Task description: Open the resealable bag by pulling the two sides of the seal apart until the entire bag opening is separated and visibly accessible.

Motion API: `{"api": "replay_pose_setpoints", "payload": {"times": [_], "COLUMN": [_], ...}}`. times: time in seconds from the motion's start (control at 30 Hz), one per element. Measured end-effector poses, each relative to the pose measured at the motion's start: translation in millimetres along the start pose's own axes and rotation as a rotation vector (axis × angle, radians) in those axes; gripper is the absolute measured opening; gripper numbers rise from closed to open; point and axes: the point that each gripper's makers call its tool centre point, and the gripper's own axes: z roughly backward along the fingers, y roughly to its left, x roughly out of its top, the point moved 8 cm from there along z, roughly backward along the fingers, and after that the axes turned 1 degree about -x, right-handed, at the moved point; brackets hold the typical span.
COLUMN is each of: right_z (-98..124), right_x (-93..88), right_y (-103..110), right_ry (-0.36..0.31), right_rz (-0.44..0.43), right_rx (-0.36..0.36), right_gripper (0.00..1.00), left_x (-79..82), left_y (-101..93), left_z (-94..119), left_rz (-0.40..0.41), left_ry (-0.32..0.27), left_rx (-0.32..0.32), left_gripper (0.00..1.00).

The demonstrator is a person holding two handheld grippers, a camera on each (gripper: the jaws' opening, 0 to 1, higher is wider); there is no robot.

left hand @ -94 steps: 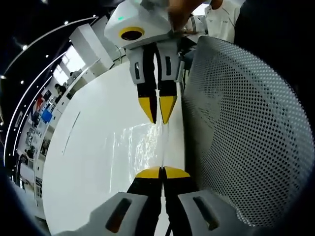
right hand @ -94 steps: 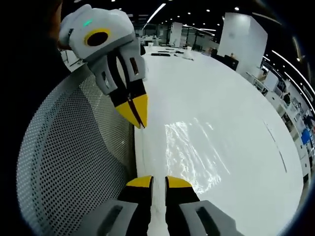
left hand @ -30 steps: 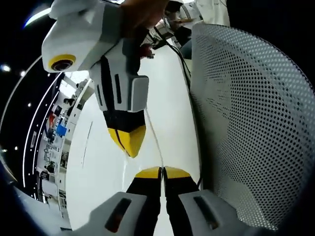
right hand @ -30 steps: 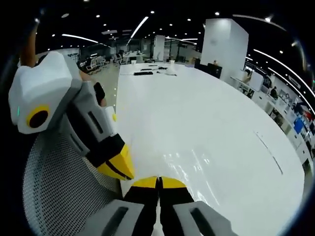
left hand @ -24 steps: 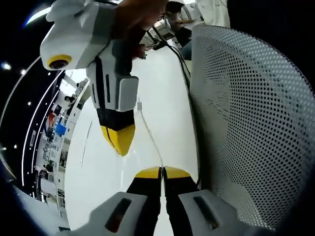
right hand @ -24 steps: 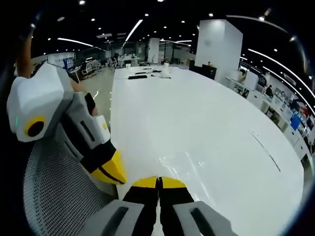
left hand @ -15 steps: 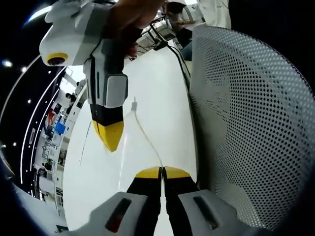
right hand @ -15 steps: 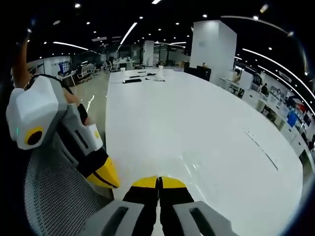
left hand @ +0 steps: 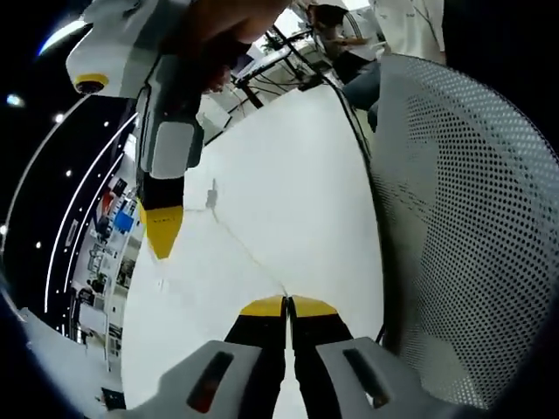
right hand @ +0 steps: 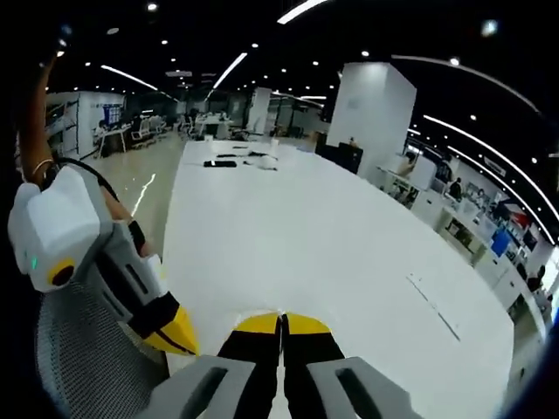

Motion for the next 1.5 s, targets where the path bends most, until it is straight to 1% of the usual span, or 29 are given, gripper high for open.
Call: {"api": "replay_pose_setpoints", "payload": {"times": [0.07,0.17,0.33,0.43,0.47,0.53,0.57,0.6,0.63,0.67,0.73,0.77,0.8,0.83,0.87,0.9,0.97,1.03,1.17,1.2,1.27,1.43,1.5], "right_z": [3.2,7.7,12.6,12.2,11.3,7.8,5.6,2.6,1.7,-1.6,-5.4,-7.8,-8.9,-11.2,-13.0,-14.6,-18.3,-21.3,-26.1,-27.9,-30.8,-36.3,-37.8], "right_x": [8.0,15.8,24.0,24.3,23.2,16.8,12.9,7.0,4.9,-1.9,-10.2,-16.7,-21.4,-27.2,-29.7,-32.4,-41.4,-48.2,-57.8,-61.8,-66.8,-69.1,-67.9], "right_y": [-3.7,-7.9,-15.4,-16.6,-15.7,-11.9,-9.4,-5.8,-4.5,0.4,6.3,11.8,15.2,22.9,28.8,33.6,44.0,50.2,56.5,58.0,59.5,59.4,56.7], "right_ry": [-0.012,-0.022,-0.055,-0.061,-0.061,-0.060,-0.048,-0.033,-0.029,-0.017,-0.001,0.014,0.037,0.058,0.055,0.056,0.092,0.105,0.124,0.132,0.164,0.172,0.177], "right_rz": [0.046,0.083,0.105,0.101,0.097,0.077,0.075,0.073,0.069,0.056,0.046,0.066,0.113,0.135,0.127,0.125,0.156,0.168,0.160,0.181,0.270,0.339,0.377], "right_rx": [-0.029,-0.062,-0.103,-0.106,-0.096,-0.076,-0.065,-0.057,-0.053,-0.031,-0.019,-0.008,-0.001,0.006,0.018,0.029,0.045,0.058,0.075,0.077,0.081,0.089,0.087], "right_gripper": [0.00,0.00,0.00,0.00,0.00,0.00,0.00,0.00,0.00,0.00,0.00,0.00,0.00,0.00,0.00,0.00,0.00,0.00,0.00,0.00,0.00,0.00,0.00], "left_x": [1.9,3.7,4.6,3.4,2.8,-1.0,-3.2,-6.5,-10.1,-12.7,-17.7,-20.9,-24.1,-25.2,-26.3,-27.3,-28.7,-29.5,-30.9,-31.3,-32.6,-35.2,-37.3], "left_y": [8.5,18.1,31.4,34.3,34.1,30.2,27.9,24.3,20.6,17.3,12.0,8.1,2.5,0.3,-0.8,-1.5,-3.1,-5.0,-8.5,-9.0,-9.1,-5.5,-1.3], "left_z": [-0.9,-1.6,0.9,0.9,0.6,-1.7,-2.9,-4.3,-5.5,-5.8,-6.0,-5.6,-5.1,-4.4,-3.6,-3.3,-2.5,-2.0,-2.1,-2.0,-1.3,5.3,8.7], "left_rz": [0.026,0.049,0.068,0.071,0.071,0.068,0.066,0.073,0.081,0.091,0.117,0.137,0.175,0.211,0.249,0.256,0.268,0.286,0.316,0.325,0.351,0.396,0.429], "left_ry": [-0.002,-0.006,-0.017,-0.018,-0.017,0.003,0.013,0.022,0.030,0.038,0.043,0.049,0.063,0.066,0.059,0.060,0.058,0.057,0.062,0.062,0.066,0.056,0.046], "left_rx": [0.030,0.050,0.103,0.111,0.109,0.089,0.077,0.065,0.049,0.034,0.019,0.003,-0.033,-0.044,-0.042,-0.047,-0.052,-0.056,-0.067,-0.070,-0.068,-0.041,0.012], "left_gripper": [0.00,0.00,0.00,0.00,0.00,0.00,0.00,0.00,0.00,0.00,0.00,0.00,0.00,0.00,0.00,0.00,0.00,0.00,0.02,0.02,0.04,0.09,0.14]}}
